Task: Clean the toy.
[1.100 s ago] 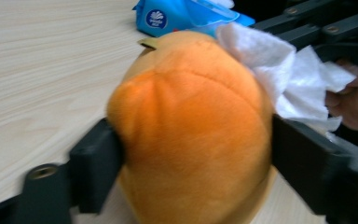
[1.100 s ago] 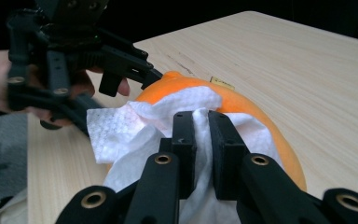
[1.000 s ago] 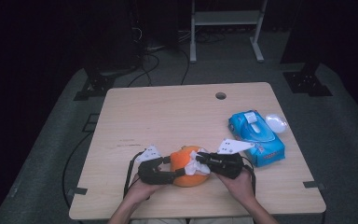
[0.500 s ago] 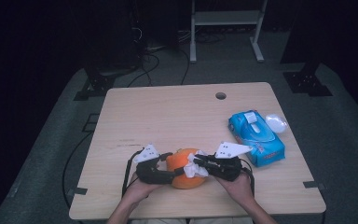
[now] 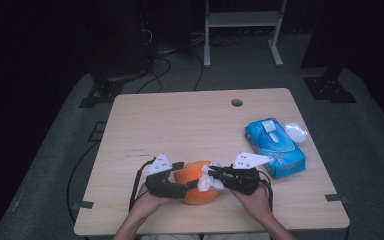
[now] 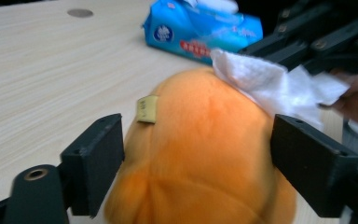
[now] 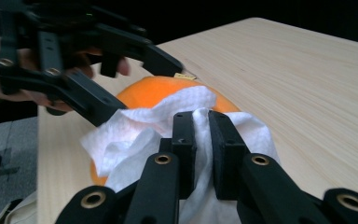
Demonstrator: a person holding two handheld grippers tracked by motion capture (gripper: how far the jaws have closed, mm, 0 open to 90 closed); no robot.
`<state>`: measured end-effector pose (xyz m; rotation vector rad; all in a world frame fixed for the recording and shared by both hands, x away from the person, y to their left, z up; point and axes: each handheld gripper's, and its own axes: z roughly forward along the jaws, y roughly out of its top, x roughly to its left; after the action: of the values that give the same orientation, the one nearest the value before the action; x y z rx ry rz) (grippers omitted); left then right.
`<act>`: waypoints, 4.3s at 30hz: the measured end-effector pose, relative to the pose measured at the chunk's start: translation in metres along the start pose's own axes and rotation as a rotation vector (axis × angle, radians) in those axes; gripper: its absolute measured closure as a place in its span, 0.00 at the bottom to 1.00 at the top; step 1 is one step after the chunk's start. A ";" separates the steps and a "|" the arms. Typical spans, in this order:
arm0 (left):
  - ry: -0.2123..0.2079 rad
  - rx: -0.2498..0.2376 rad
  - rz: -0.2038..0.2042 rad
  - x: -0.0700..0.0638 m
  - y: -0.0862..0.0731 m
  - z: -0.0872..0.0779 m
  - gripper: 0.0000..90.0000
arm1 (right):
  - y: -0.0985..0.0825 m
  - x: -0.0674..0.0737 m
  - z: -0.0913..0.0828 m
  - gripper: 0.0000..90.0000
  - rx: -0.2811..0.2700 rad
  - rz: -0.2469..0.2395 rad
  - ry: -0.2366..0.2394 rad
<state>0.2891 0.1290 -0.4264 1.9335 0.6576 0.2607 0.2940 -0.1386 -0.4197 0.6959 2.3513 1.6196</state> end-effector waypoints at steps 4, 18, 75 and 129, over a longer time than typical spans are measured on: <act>0.009 0.006 0.012 0.001 -0.004 -0.001 0.34 | -0.002 -0.006 -0.001 0.90 0.006 0.039 -0.009; -0.003 0.006 0.009 0.005 -0.008 -0.005 0.38 | -0.005 -0.009 -0.002 0.90 -0.002 0.078 -0.009; -0.022 0.042 0.217 -0.018 -0.001 -0.004 0.46 | -0.009 -0.021 -0.003 0.89 -0.033 0.173 0.000; -0.066 0.056 0.203 -0.019 -0.004 0.003 0.36 | 0.003 -0.008 -0.004 0.89 -0.031 0.136 0.038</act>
<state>0.2733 0.1178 -0.4291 2.0564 0.4295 0.3066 0.3003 -0.1449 -0.4161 0.8431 2.3451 1.7352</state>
